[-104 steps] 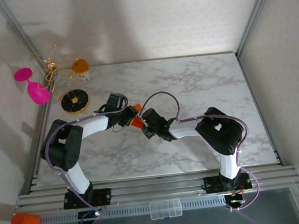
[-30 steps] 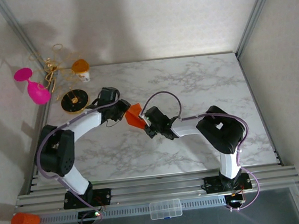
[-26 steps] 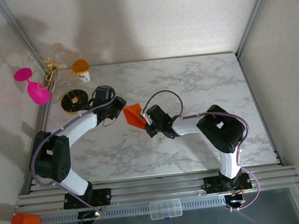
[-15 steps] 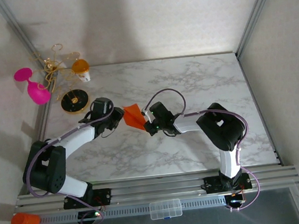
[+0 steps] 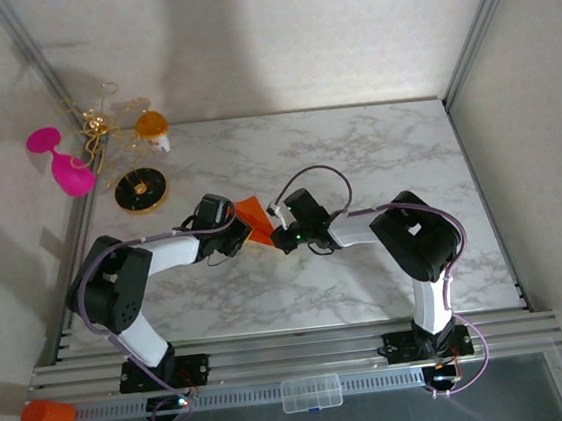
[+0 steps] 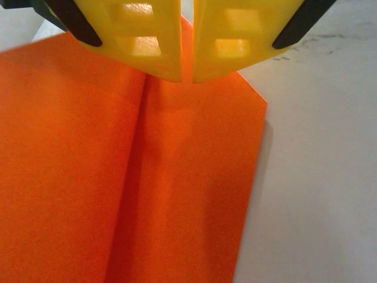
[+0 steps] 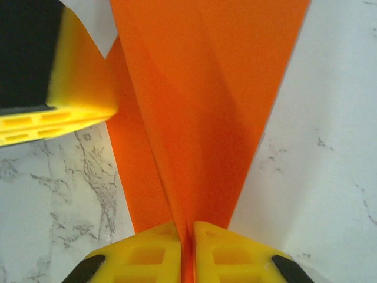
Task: Fold a paper plane with a square sheet of paper (pick it up from the middle)
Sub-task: Fourth fold the wing at the center of the table.
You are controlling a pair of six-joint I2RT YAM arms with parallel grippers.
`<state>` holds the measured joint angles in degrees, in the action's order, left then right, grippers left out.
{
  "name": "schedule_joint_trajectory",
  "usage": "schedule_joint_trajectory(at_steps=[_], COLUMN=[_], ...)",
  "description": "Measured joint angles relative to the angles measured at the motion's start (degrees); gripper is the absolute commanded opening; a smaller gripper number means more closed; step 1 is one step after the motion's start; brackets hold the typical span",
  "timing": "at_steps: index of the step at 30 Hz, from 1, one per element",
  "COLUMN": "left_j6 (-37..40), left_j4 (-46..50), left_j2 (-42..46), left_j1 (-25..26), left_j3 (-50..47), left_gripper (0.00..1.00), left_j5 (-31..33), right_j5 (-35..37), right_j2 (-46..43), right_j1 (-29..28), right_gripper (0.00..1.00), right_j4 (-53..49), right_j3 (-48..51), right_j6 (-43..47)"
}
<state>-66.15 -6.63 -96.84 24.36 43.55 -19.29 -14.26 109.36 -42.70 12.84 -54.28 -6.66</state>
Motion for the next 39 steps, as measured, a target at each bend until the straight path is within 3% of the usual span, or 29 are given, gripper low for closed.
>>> schedule_joint_trajectory(at_steps=[17, 32, 39], left_j6=[0.0, 2.4, 3.6], left_j4=[-0.1, 4.5, 5.3], left_j2=[-2.4, -2.3, -2.6], left_j1=[0.2, 0.2, 0.2], left_j3=[1.0, 5.0, 6.4], left_gripper=[0.11, 0.16, 0.13], left_j5=[-0.4, -0.2, -0.2], right_j5=[-6.4, -6.4, -5.9], right_j2=[1.4, 1.9, 1.9], right_j1=[1.8, 2.0, 1.9], right_gripper=[0.17, 0.16, 0.18], right_j4=[-0.2, -1.8, -3.7], right_j3=[-1.1, -2.3, -3.3], right_j6=[-0.9, -1.3, 0.3])
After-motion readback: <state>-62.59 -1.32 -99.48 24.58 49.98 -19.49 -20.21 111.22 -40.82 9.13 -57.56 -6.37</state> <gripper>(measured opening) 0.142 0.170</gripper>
